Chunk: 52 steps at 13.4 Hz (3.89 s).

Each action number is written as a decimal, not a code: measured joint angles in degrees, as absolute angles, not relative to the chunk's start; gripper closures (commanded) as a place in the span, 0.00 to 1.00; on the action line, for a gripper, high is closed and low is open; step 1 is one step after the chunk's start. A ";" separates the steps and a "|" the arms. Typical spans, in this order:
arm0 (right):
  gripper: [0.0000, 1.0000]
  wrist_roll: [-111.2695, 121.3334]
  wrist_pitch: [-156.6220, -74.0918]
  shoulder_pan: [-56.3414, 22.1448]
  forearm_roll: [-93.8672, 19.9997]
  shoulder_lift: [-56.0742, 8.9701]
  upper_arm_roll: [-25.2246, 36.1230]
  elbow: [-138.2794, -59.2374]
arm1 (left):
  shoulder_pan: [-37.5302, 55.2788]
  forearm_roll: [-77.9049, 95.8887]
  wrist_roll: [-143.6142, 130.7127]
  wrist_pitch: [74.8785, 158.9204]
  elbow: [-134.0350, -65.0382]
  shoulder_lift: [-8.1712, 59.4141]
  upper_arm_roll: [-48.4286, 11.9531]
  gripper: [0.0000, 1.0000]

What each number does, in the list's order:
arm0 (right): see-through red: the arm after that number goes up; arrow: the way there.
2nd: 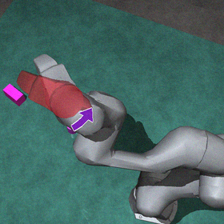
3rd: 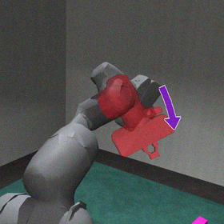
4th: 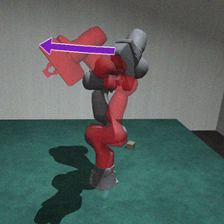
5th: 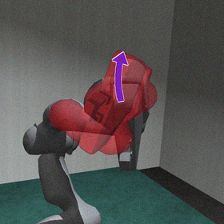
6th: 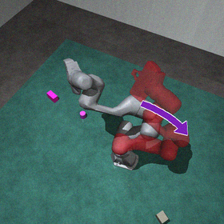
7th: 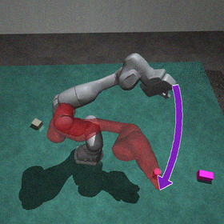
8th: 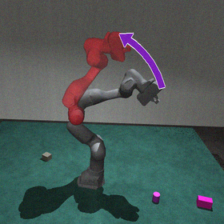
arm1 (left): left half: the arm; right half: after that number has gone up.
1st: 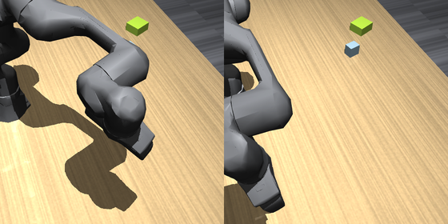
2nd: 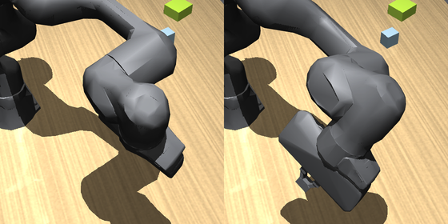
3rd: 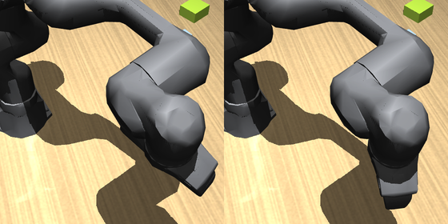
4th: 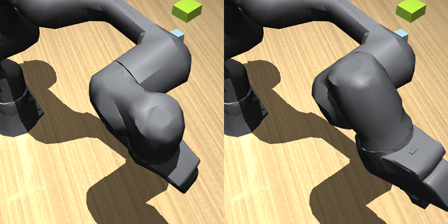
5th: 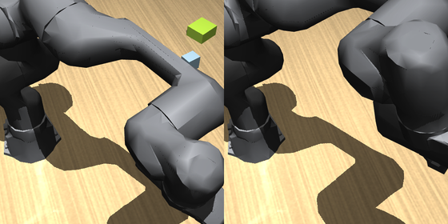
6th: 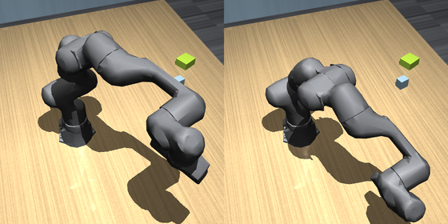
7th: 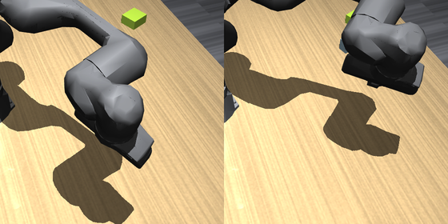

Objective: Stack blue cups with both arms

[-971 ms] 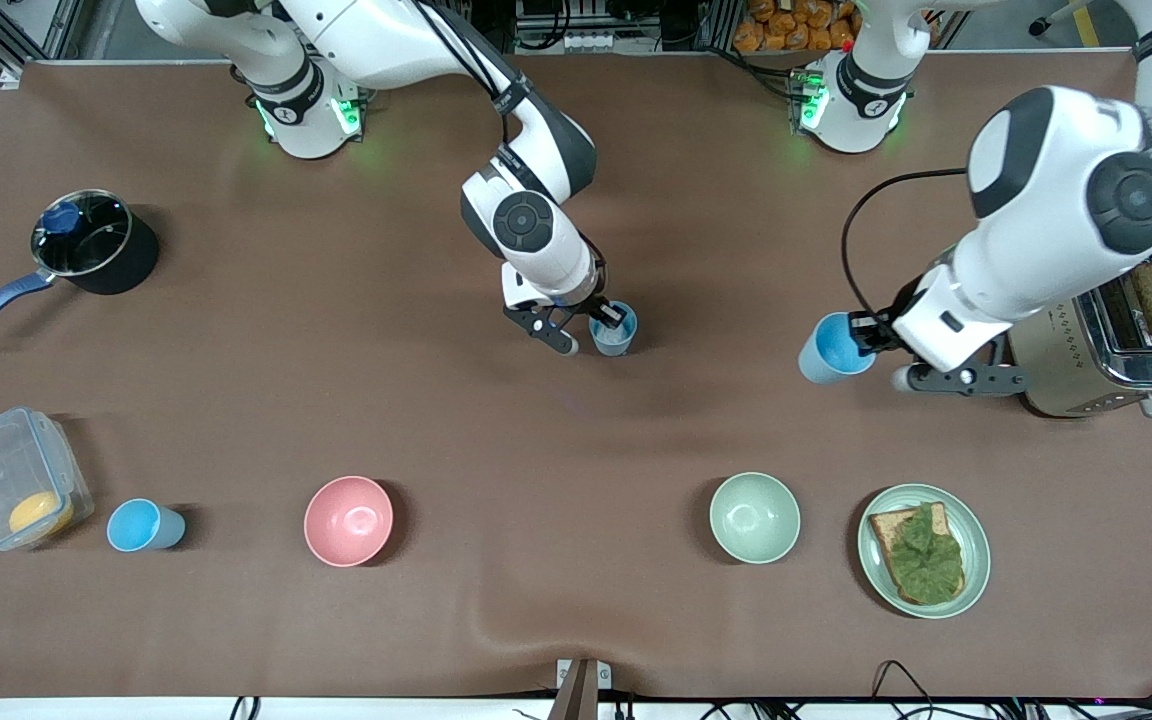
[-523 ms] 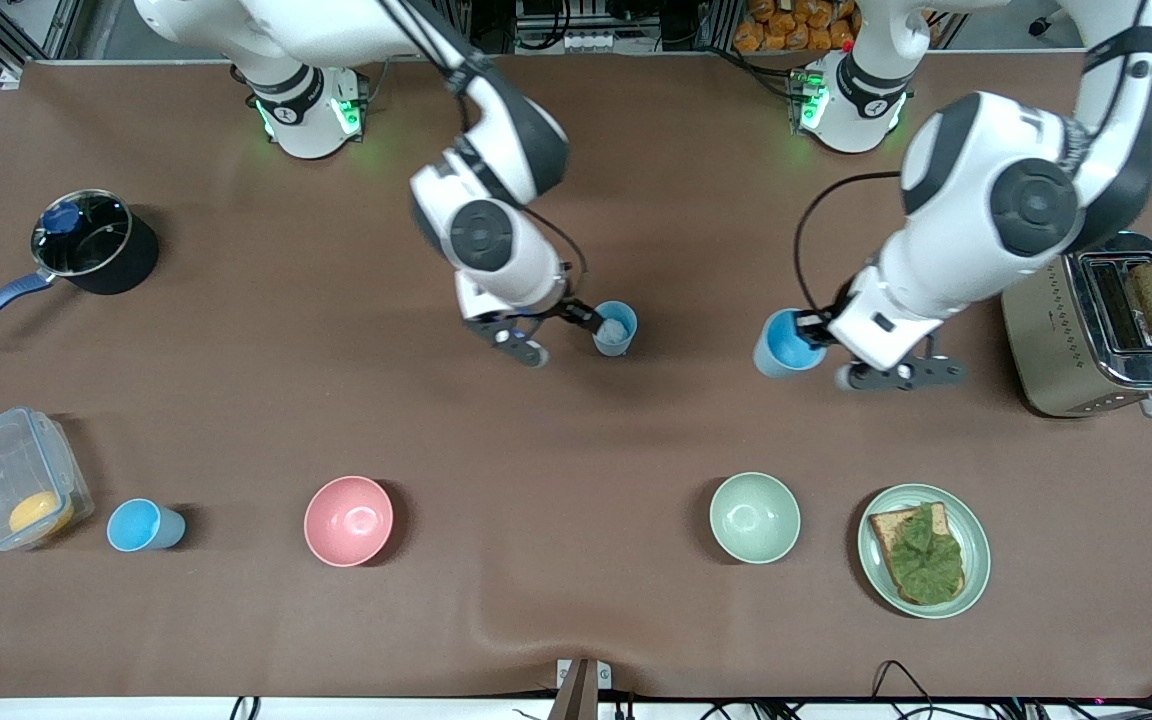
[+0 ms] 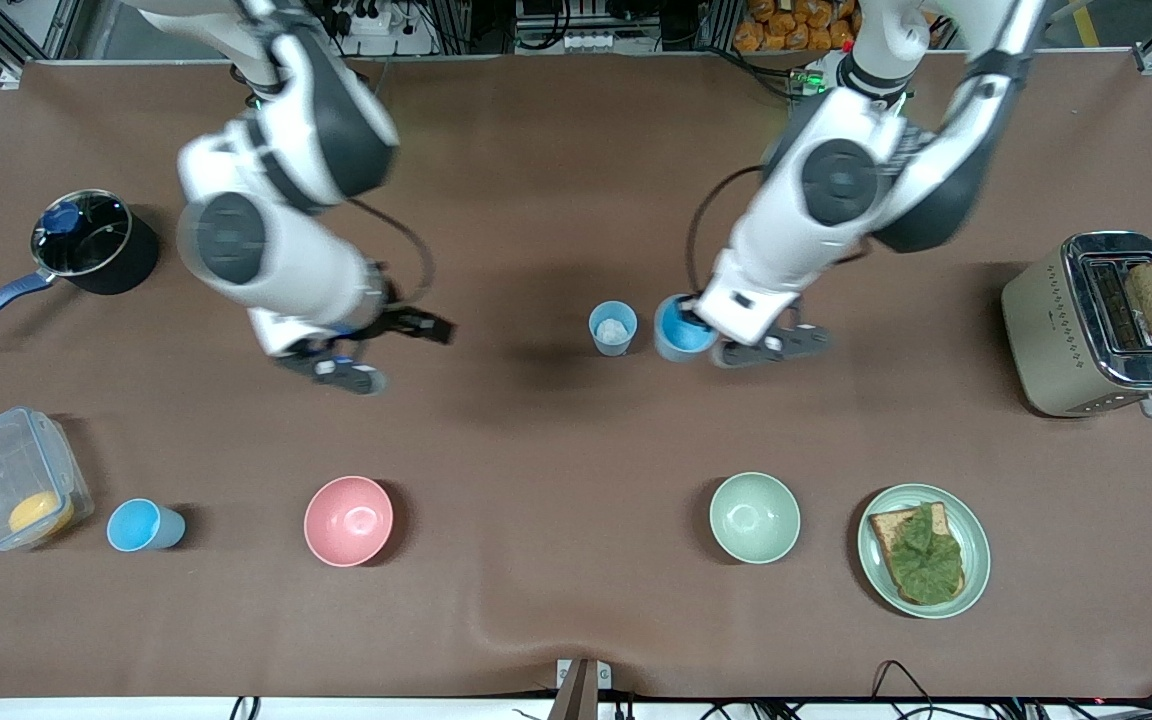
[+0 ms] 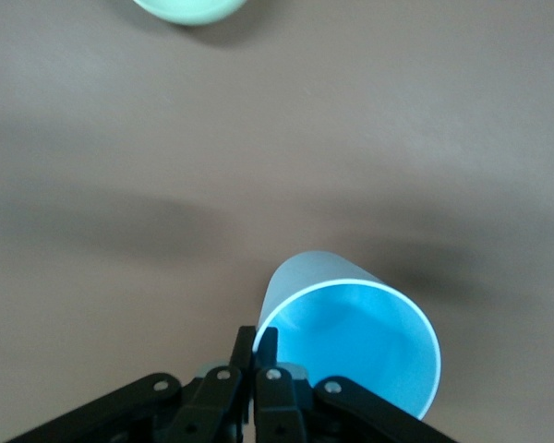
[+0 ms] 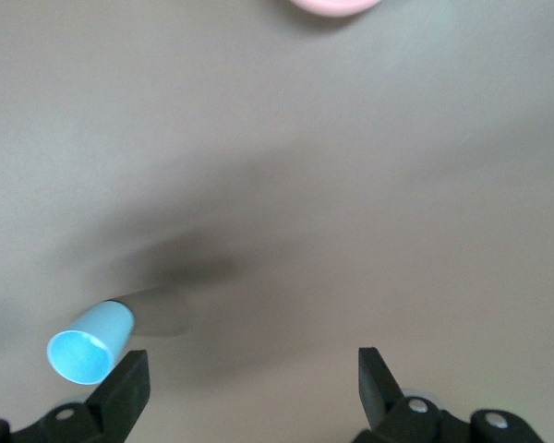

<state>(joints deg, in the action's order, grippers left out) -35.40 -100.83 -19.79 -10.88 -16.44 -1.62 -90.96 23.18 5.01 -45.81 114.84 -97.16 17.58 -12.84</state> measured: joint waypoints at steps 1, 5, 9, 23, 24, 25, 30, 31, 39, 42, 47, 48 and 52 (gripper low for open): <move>0.00 -31.77 -100.57 -17.30 -10.65 -14.62 -1.60 -92.53 | 25.03 5.01 -48.41 115.92 -97.18 18.65 -12.84 1.00; 0.00 -20.34 -98.25 -8.56 -8.54 -7.83 -1.60 -97.92 | 30.73 4.99 -55.84 119.95 -97.27 23.63 -12.83 1.00; 0.00 -13.92 -96.68 -1.57 -7.54 -4.69 -1.63 -98.52 | 31.31 4.93 -56.80 120.71 -98.05 25.37 -12.77 1.00; 0.00 -6.06 -92.41 3.86 -5.56 -4.83 -1.84 -89.09 | 30.99 -0.56 -56.90 125.18 -101.04 25.30 -12.01 0.00; 0.00 -5.14 -91.74 3.86 -5.53 -4.85 -1.85 -89.10 | 30.28 -0.80 -56.90 125.23 -100.27 24.32 -11.70 0.00; 0.00 -4.22 -91.39 3.86 -5.47 -4.85 -1.87 -89.09 | 28.81 -1.01 -56.89 125.02 -99.47 22.61 -11.54 0.00; 0.00 -3.70 -91.03 3.86 -5.22 -4.86 -2.01 -89.05 | 16.50 -1.38 -47.62 119.38 -98.62 10.74 -11.11 0.00; 0.00 -3.70 -90.98 3.86 -5.21 -4.87 -2.04 -89.05 | 13.63 -1.40 -43.61 118.83 -98.64 9.14 -11.10 0.00; 0.00 -3.72 -90.52 3.79 -1.99 -5.10 -2.66 -89.11 | 0.59 -1.40 -21.77 102.13 -92.10 5.02 -11.09 0.00; 0.00 -3.85 -87.82 3.53 -0.79 -5.18 -3.13 -89.39 | -0.92 -1.40 -17.25 99.18 -91.51 2.90 -9.99 0.00; 0.00 -3.86 -87.21 3.48 -0.73 -5.19 -3.19 -89.65 | 0.25 -0.18 -9.55 96.61 -91.40 1.39 -5.83 0.00; 0.00 -3.86 -87.19 3.48 -0.72 -5.19 -3.19 -89.65 | 0.26 0.06 -9.42 96.14 -91.12 1.39 -5.79 0.00; 0.00 -3.87 -87.16 3.48 -0.70 -5.20 -3.19 -89.87 | 0.37 0.18 -9.42 95.10 -90.17 1.38 -5.80 0.00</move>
<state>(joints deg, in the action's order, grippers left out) -3.87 -87.16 3.48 -0.70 -5.20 -3.19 -89.87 0.37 0.18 -9.42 95.10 -90.17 1.38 -5.80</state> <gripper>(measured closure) 0.000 0.000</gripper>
